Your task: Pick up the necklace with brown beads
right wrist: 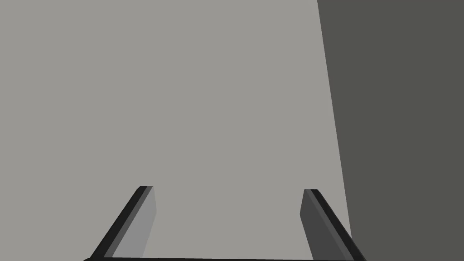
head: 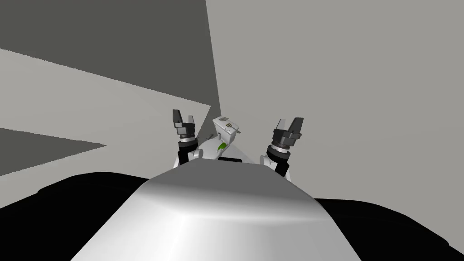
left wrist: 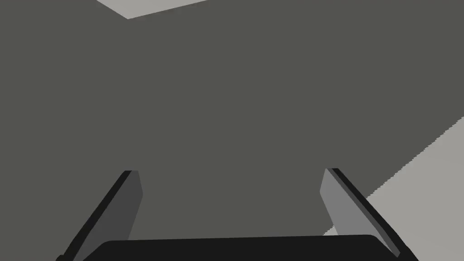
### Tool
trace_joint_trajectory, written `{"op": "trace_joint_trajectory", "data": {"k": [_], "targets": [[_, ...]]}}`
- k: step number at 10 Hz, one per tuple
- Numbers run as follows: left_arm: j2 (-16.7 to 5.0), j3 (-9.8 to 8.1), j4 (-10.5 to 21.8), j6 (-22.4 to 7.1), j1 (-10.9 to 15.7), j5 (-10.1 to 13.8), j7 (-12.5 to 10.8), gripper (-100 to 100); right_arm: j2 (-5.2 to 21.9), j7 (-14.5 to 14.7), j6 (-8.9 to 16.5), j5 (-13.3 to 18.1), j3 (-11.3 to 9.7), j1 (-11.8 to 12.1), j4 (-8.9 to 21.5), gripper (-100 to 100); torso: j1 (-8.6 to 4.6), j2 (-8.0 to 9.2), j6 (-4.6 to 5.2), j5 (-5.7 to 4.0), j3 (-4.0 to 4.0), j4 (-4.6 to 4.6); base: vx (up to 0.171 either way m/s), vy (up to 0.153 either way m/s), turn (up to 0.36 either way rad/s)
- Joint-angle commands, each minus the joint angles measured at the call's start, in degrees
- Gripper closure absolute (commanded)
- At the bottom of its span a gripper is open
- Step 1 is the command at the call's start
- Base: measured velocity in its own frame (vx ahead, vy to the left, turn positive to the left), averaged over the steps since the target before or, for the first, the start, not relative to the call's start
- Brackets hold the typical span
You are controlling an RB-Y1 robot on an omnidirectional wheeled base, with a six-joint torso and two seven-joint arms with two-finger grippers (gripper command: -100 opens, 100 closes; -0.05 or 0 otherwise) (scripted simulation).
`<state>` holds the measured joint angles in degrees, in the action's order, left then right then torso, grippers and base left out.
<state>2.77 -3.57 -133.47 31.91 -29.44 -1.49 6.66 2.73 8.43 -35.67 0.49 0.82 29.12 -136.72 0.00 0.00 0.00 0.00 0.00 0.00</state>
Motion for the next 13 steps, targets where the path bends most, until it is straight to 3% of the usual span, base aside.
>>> {"op": "trace_joint_trajectory", "data": {"k": [1, 4, 7, 13], "targets": [[-2.57, 0.01, 0.3, -0.83, 0.16, 0.09, -0.12, -100, 0.0, 0.0, 0.0, 0.0, 0.0, 0.0, 0.0, 0, 0.0, 0.0, 0.0, 0.0, 0.0, 0.0, 0.005, 0.016, -0.055], [-7.38, 0.03, 1.2, -4.0, 0.69, 0.43, -0.53, -100, 0.0, 0.0, 0.0, 0.0, 0.0, 0.0, 0.0, 0, 0.2, -0.03, 0.01, 0.04, -0.02, -0.01, -0.008, 0.043, -0.129], [-10.21, 0.05, 2.61, -8.57, 1.5, 0.97, -1.14, -100, 0.0, 0.0, 0.0, 0.0, 0.0, -0.01, 0.0, 0, 0.21, 0.15, 0.01, 0.05, 0.08, 0.03, -0.042, 0.047, -0.144], [-10.21, 0.05, 2.61, -8.9, 1.5, 0.97, -1.14, -100, 0.0, 0.0, 0.0, 0.0, 0.0, 0.0, 0.0, 0, -0.02, -0.05, -0.01, 0.0, -0.03, -0.01, -0.004, 0.004, -0.014]]}}
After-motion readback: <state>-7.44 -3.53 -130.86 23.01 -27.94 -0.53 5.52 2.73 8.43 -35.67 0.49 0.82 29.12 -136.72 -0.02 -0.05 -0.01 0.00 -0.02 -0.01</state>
